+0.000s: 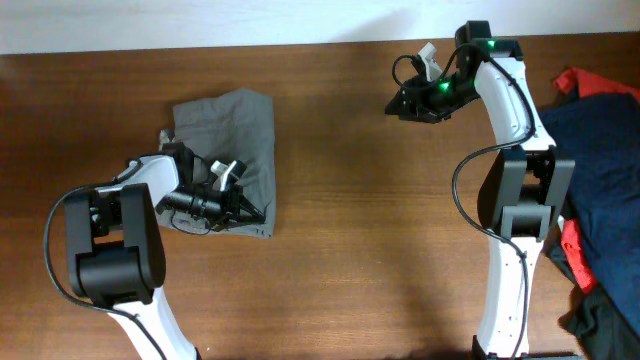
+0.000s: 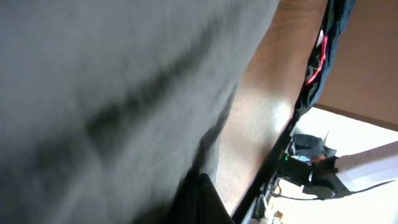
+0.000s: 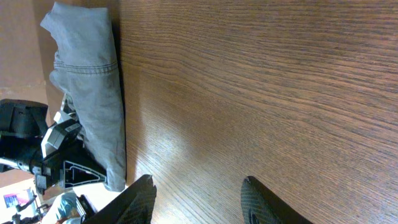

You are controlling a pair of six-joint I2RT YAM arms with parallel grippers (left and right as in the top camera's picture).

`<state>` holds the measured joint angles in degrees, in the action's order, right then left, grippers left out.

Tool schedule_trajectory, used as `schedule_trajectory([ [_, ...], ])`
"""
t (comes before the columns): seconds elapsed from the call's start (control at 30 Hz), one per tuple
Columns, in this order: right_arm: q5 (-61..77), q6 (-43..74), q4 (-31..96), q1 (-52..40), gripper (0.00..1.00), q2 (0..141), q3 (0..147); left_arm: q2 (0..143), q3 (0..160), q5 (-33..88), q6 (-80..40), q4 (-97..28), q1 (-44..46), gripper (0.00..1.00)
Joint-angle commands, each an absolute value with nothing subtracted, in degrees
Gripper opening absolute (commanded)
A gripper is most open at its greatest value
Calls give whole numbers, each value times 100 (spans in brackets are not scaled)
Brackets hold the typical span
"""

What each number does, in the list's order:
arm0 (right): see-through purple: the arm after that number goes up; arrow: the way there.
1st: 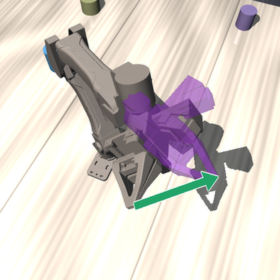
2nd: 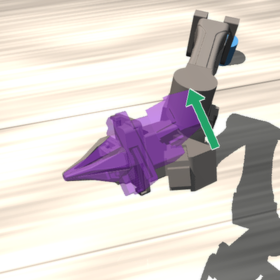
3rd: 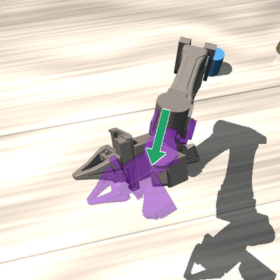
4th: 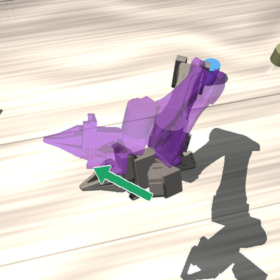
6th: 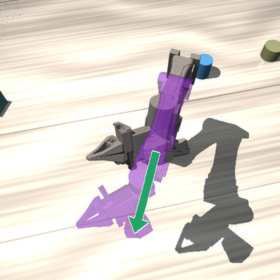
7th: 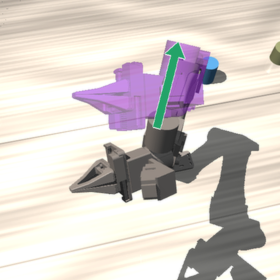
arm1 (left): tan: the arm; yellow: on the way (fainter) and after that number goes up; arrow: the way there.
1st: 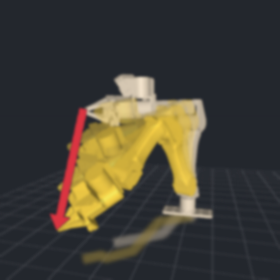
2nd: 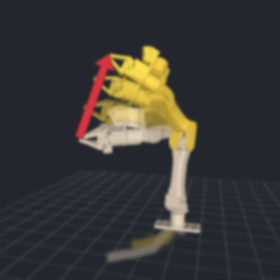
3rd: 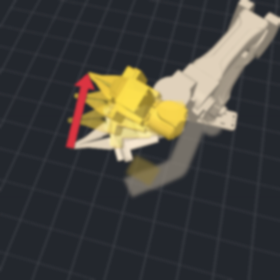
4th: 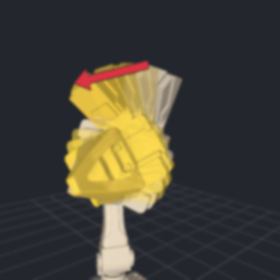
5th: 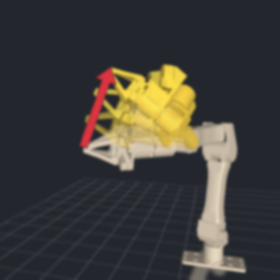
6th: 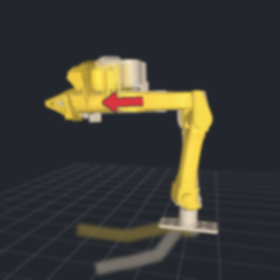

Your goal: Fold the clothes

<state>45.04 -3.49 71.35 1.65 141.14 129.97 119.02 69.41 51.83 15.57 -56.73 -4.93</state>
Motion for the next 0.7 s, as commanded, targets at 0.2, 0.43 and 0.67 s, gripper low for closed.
schedule_trajectory([
  [0.2,4519,-425,7161,139,50,13996,13076,11198,7719,5264,2545,-6930,-497,0],
  [0.43,4521,-425,7159,139,50,13996,13076,10777,9054,4578,2043,-5513,-499,1],
  [0.67,4521,-425,7164,139,49,13996,13076,11052,9059,4215,1262,-3830,-497,1],
])
